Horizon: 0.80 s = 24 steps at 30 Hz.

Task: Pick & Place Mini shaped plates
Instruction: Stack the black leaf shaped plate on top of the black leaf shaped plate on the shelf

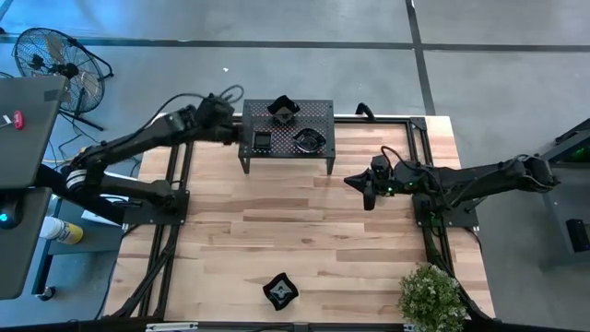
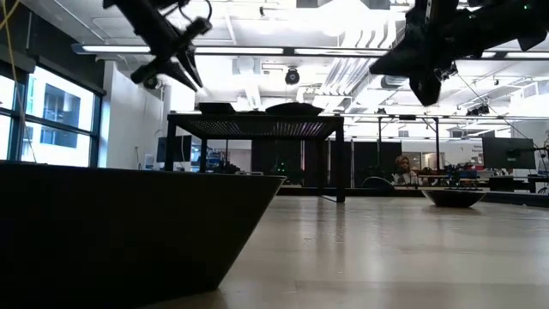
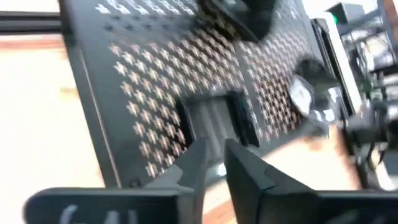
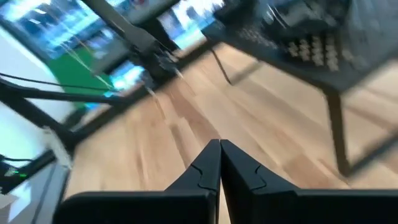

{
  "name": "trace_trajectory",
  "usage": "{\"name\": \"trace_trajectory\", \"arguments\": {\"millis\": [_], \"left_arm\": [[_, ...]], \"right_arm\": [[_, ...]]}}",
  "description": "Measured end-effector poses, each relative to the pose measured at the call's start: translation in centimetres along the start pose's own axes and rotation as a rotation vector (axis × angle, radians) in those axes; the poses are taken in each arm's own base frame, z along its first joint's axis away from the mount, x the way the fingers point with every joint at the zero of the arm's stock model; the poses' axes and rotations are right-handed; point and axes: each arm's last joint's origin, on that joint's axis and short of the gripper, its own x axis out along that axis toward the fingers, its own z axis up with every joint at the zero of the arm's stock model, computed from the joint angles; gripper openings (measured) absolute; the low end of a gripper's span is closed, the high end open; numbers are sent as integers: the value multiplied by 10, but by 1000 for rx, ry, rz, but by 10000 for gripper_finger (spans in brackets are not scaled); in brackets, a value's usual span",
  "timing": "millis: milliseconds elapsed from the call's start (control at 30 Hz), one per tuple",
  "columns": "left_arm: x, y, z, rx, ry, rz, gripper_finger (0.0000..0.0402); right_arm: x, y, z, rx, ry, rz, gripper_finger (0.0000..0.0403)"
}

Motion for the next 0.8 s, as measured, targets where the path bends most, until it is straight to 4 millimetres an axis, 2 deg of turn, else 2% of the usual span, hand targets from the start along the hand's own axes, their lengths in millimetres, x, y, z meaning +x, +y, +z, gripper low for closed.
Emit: {"name": "trace_trajectory", "arguments": {"millis": [133, 267, 333, 500, 800], "left_arm": [[-9, -6, -23, 102, -66, -43, 8], [-15, -3, -45, 167, -127, -159, 11], [-18, 2, -55, 197, -142, -206, 7], [-26, 19, -69, 215, -157, -242, 4], [-38, 37, -79, 218, -177, -283, 4]], "right_arm": [[-2, -4, -1, 65, 83, -141, 2], [-10, -13, 2, 183, 163, -360, 5], [-15, -23, 1, 298, 200, -487, 7], [-30, -58, -18, 495, 321, -785, 21], [-42, -98, -38, 710, 326, -1003, 109]]}}
